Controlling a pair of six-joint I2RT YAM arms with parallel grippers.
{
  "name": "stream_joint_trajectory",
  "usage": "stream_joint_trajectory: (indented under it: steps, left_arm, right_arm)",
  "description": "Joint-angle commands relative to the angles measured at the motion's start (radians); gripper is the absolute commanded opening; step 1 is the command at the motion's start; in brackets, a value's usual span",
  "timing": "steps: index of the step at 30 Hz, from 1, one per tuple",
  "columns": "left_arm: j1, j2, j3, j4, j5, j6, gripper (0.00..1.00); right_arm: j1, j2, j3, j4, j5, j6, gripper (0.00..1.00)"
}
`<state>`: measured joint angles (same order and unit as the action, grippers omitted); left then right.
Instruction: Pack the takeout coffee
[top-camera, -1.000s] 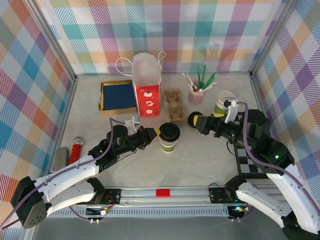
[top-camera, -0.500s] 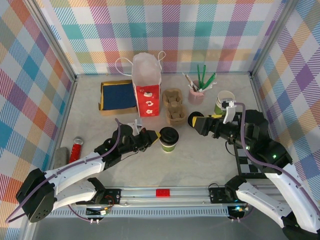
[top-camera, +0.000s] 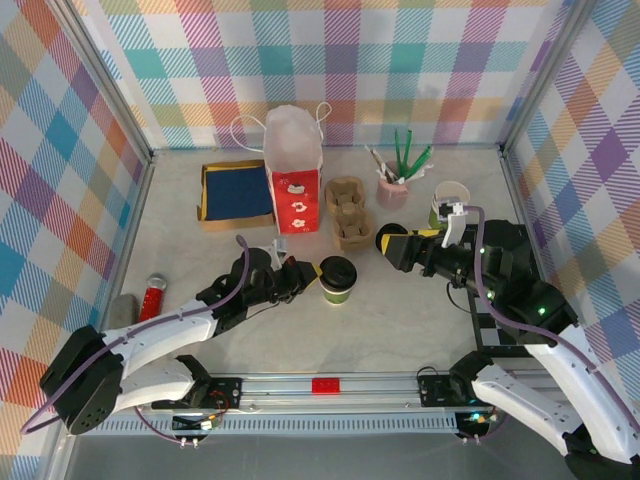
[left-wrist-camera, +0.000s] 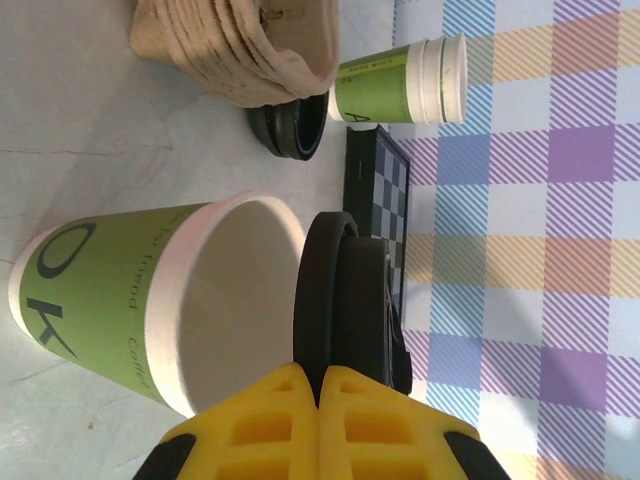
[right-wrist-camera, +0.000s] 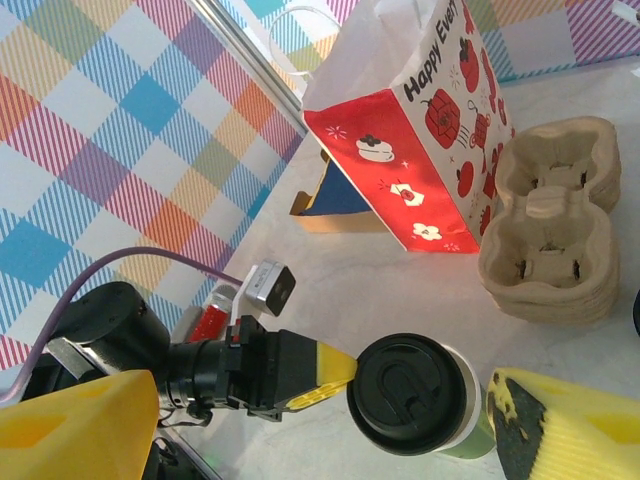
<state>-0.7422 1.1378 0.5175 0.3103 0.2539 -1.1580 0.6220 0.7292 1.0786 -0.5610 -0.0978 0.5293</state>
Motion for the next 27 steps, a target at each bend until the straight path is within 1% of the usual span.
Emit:
stream_joint_trajectory:
  steps: [1, 20, 27]
  left_arm:
    - [0.011, 0.020, -0.011, 0.057, 0.025, 0.018, 0.03]
    - [0.031, 0.057, -0.033, 0.095, 0.030, 0.027, 0.03]
    - [0.036, 0.063, -0.031, 0.084, 0.030, 0.038, 0.03]
  right_arm:
    - [0.001, -0.016, -0.008, 0.046, -0.019, -0.026, 0.85]
    - [0.001, -0.026, -0.037, 0.104, -0.040, -0.025, 0.83]
    - [0.001, -0.030, -0.039, 0.116, -0.043, -0.025, 0.83]
